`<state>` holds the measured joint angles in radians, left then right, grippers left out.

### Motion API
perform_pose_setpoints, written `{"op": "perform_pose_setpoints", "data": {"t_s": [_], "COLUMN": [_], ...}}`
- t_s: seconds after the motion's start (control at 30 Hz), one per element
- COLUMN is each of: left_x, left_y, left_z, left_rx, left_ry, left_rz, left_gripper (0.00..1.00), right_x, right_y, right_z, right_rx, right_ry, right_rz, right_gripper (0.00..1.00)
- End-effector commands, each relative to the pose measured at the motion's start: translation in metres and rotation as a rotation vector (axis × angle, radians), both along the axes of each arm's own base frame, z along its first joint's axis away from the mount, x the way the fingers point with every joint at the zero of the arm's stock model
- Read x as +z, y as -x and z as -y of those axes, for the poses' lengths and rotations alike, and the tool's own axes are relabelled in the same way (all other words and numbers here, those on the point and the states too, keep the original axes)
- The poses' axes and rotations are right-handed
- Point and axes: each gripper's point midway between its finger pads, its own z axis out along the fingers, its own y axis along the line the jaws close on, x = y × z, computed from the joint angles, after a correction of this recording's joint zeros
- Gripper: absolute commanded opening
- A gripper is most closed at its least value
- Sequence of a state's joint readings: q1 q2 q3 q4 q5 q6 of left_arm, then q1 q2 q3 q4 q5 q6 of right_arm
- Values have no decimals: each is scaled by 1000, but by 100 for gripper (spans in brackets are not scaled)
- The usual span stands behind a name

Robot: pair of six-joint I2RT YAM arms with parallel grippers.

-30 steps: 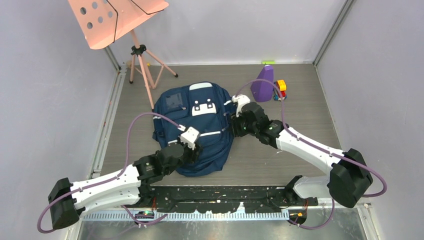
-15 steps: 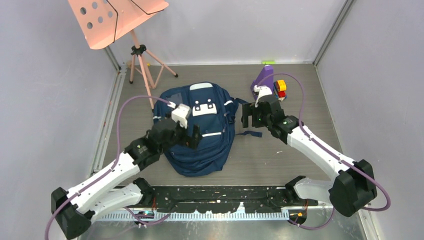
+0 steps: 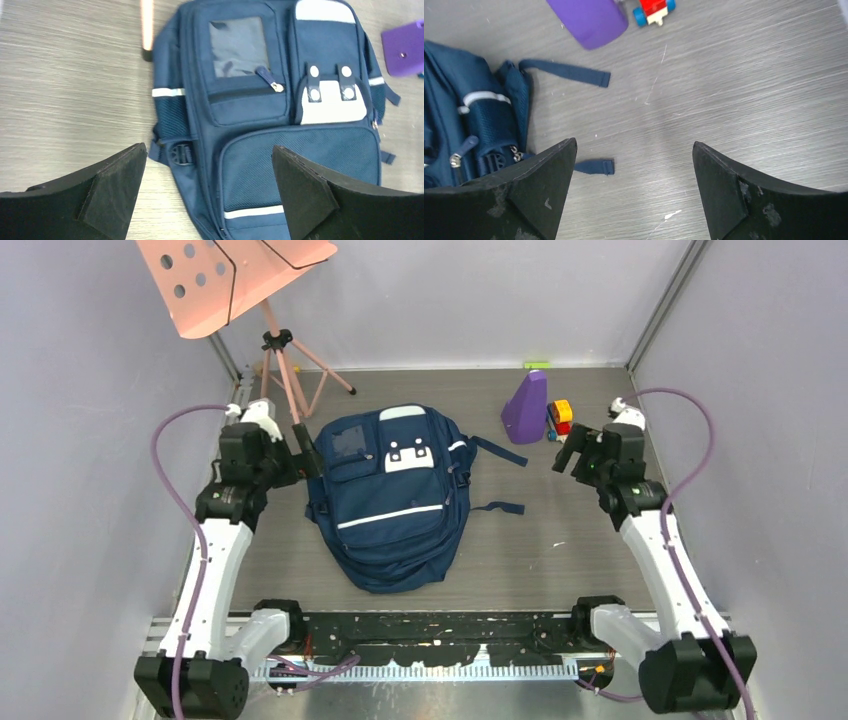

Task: Pack the student bag
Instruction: Reset both arms

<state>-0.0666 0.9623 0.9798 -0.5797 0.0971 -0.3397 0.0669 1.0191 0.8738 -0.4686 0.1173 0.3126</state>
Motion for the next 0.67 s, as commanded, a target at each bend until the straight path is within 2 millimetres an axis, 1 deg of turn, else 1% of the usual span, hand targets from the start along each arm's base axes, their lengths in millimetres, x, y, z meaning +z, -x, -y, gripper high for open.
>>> {"op": "perform_pose_setpoints", "data": {"t_s": [0.0,0.03,0.07,0.1,0.13,0.17,0.23,0.33,0.63], "left_x": [40,45,48,50,52,52,56,54,54], "left_y": [13,14,16,17,18,19,25,28,30], "left_z": [-33,-41,-48,-52,-55,-57,-58,-59,-57], "left_rx": [101,139,168,183,197,206,209,210,194], "left_ry": [-97,-124,-147,-163,-174,-183,-187,-192,-193], "left_rz": [71,91,113,134,159,179,210,218,219], "left_gripper": [100,100,100,100,100,100,100,100,100], "right_x": [52,69,66,81,84,88,91,93,90], "right_y": [4,6,8,11,17,18,24,31,31], "right_z": [13,14,17,19,23,25,30,33,33], "right_rx": [-50,-53,-64,-71,-91,-100,-122,-135,-134], "right_ry": [-20,-19,-11,-6,5,13,24,26,28], "right_rz": [191,270,284,356,386,416,454,486,473], "right_gripper": [92,92,92,92,92,92,92,92,92]}}
